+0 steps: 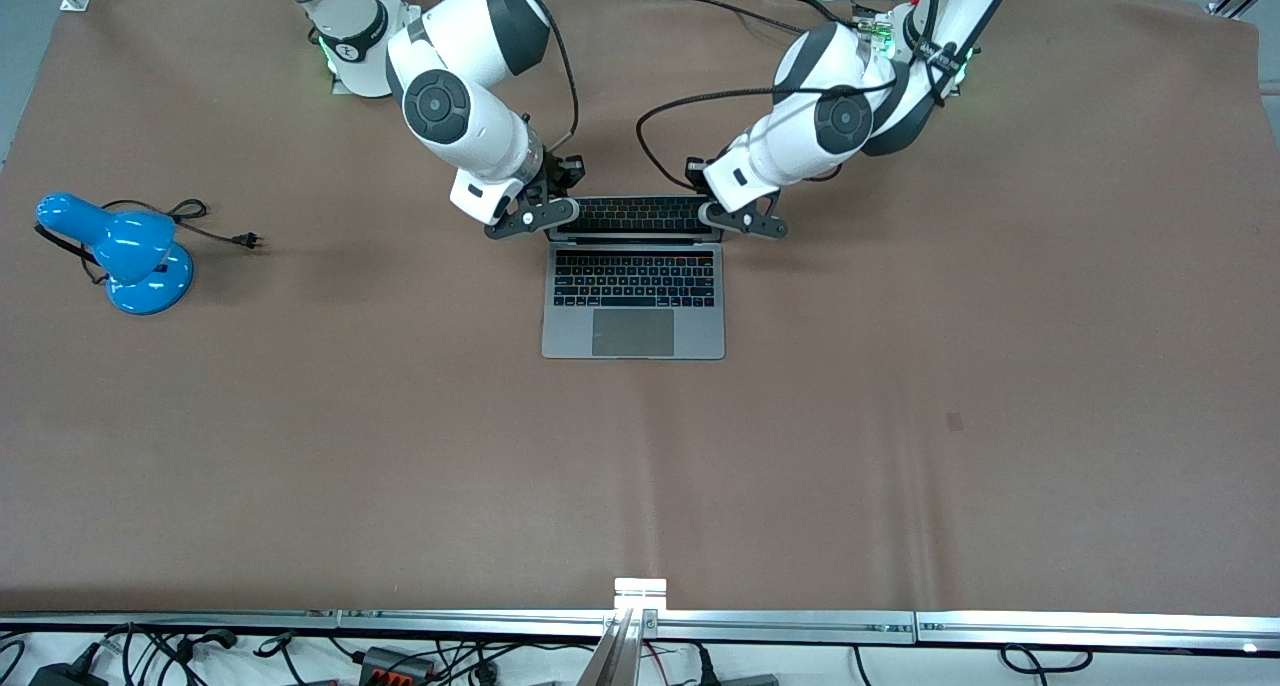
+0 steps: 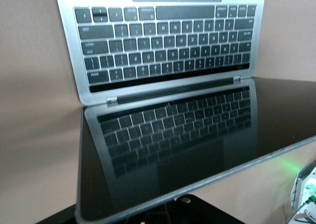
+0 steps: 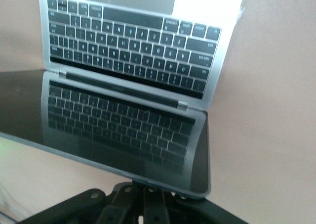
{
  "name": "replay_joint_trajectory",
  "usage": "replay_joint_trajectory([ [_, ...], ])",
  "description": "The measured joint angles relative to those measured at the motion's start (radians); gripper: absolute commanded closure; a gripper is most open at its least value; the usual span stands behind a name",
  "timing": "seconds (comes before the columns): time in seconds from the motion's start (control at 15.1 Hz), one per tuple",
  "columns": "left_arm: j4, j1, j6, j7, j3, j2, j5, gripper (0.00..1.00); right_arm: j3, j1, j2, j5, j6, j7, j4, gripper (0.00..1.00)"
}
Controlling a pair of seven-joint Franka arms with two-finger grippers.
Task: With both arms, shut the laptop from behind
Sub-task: 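Push the laptop screen down with both grippers onto the keyboard, then press the closed lid flat with both grippers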
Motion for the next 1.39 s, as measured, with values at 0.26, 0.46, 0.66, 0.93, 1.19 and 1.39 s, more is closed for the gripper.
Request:
replay_joint_trajectory([
  [0.26,0.099,0.006,0.003,-0.073,0.021,0.095,0.123,1.0,-0.008,-0.023,0.054,0.0,0.025,0.015,0.062,1.0],
  [0.46,0.165,0.007,0.003,-0.076,0.045,0.171,0.15,1.0,-0.01,-0.064,0.104,0.0,0.028,0.015,0.121,1.0],
  [0.66,0.221,0.007,0.003,-0.079,0.065,0.242,0.21,1.0,-0.011,-0.104,0.173,0.0,0.031,0.015,0.188,1.0],
  [0.93,0.283,0.007,0.003,-0.082,0.083,0.331,0.275,1.0,-0.011,-0.123,0.324,0.0,0.034,0.015,0.304,1.0],
  [1.19,0.338,-0.003,0.003,-0.09,0.091,0.416,0.304,1.0,-0.012,-0.125,0.484,0.0,0.039,0.015,0.428,1.0],
  [1.39,0.364,-0.024,0.003,-0.108,0.105,0.462,0.369,1.0,-0.013,-0.125,0.557,0.0,0.039,0.015,0.481,1.0],
])
